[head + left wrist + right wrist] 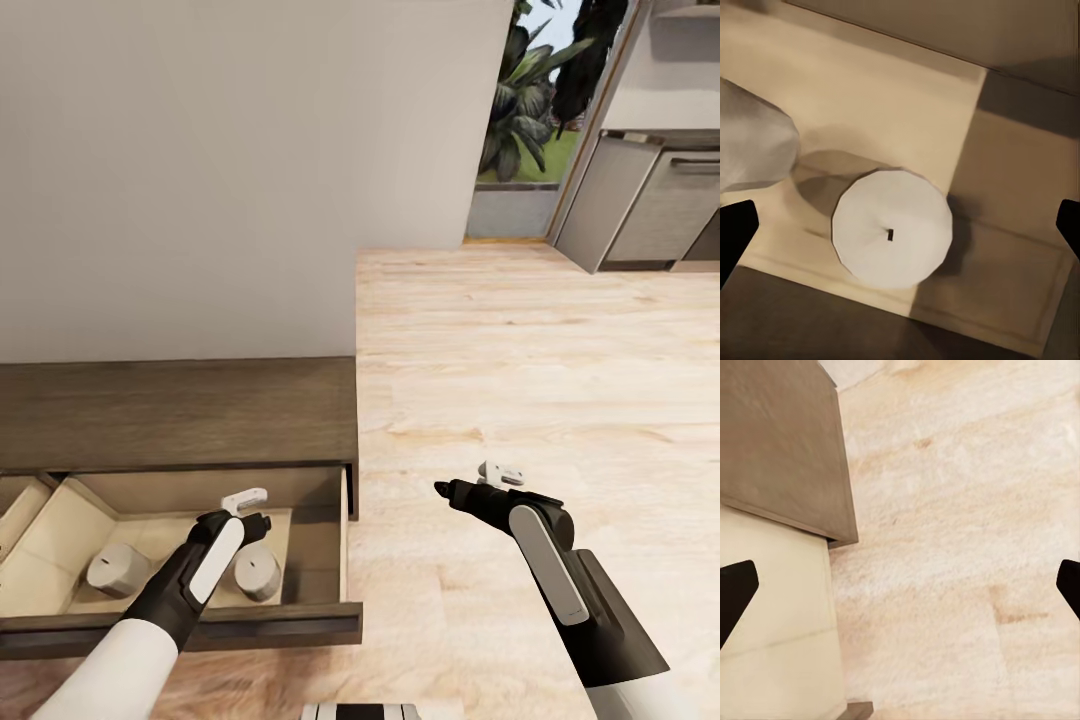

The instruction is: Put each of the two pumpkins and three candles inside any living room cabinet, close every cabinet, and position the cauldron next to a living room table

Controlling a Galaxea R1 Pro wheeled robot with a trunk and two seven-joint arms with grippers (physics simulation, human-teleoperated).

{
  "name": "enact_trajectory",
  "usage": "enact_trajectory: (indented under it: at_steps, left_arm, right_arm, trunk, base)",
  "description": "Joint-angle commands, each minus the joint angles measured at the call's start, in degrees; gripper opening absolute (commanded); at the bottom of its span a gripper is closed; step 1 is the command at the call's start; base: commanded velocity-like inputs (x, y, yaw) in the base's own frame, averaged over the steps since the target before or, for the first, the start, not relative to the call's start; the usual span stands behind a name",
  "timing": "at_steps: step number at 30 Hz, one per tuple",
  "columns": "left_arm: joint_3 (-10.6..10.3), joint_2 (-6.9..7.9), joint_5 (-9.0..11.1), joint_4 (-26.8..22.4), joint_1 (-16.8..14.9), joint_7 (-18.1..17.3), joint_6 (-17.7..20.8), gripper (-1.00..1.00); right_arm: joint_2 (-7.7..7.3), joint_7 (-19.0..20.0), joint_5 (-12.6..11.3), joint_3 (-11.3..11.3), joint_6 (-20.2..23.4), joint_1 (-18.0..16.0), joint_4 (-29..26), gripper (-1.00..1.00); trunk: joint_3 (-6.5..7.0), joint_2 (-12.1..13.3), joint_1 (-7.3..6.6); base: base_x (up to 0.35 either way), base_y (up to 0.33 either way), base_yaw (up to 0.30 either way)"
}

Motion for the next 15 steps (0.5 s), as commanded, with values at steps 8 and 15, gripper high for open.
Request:
enact_trajectory:
  at_steps: [8, 15]
  left_arm:
    - [-0.26, 0.06, 0.62, -0.12, -0.04, 0.58, 0.06, 1.00]
    - [-0.26, 0.07, 0.58, -0.16, -0.06, 0.58, 0.07, 1.00]
  right_arm:
    - [-0.05, -0.60, -0.56, 0.10, 0.07, -0.04, 0.00, 1.00]
    - [-0.01, -0.60, -0.95, 0.06, 0.07, -0.04, 0.05, 1.00]
  trunk:
    - [1.39, 3.20, -1.77]
    - [2.65, 6.01, -3.31]
  base:
    - [-0.170, 0.000, 0.000]
    - [-0.048, 0.000, 0.000]
